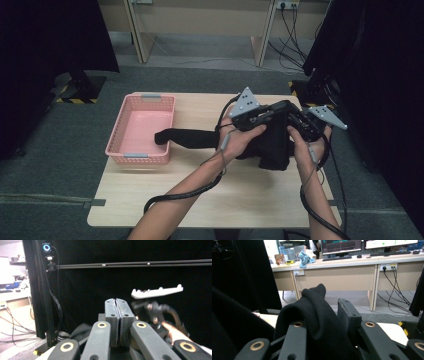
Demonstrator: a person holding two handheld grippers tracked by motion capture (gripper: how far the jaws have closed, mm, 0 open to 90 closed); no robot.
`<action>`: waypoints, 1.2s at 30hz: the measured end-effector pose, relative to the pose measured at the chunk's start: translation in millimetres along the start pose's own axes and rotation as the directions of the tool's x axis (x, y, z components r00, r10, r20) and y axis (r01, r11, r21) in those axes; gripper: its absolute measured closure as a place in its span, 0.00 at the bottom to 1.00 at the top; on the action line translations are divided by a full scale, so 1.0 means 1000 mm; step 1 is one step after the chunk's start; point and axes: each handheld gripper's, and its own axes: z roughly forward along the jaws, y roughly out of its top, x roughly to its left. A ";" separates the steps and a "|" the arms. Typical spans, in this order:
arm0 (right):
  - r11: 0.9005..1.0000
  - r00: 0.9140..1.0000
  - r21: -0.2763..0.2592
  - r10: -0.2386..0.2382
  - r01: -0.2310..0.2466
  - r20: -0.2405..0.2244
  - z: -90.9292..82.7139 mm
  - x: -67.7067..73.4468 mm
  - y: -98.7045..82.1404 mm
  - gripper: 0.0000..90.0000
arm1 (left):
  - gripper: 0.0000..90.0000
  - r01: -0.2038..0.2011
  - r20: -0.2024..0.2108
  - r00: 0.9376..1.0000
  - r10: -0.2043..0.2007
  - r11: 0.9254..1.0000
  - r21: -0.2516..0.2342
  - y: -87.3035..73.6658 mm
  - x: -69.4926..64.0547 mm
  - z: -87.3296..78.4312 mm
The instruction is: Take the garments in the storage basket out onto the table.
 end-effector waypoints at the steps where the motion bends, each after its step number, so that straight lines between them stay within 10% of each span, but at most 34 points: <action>1: 1.000 1.000 0.001 0.008 -0.008 -0.002 -0.002 -0.001 -0.001 0.77 | 0.98 -0.002 0.005 1.000 0.001 1.000 0.001 0.002 -0.001 0.003; 10: 0.998 0.997 0.036 0.057 -0.055 -0.052 -0.011 -0.013 -0.005 0.70 | 0.99 0.011 0.001 1.000 -0.011 1.000 -0.014 0.031 0.004 0.018; 14: 0.984 0.985 0.151 0.113 -0.092 -0.131 -0.007 -0.016 -0.008 0.55 | 0.99 -0.012 -0.009 1.000 0.012 1.000 -0.012 0.039 0.006 0.015; 27: 0.938 0.980 0.346 0.076 -0.007 -0.186 -0.010 -0.020 -0.047 0.37 | 1.00 0.019 -0.064 0.998 -0.022 0.999 -0.036 0.044 0.025 0.007; 36: 0.932 0.976 0.363 0.055 0.026 -0.213 -0.017 -0.020 -0.049 0.34 | 1.00 0.022 -0.111 0.994 -0.025 0.999 -0.028 0.040 0.033 0.005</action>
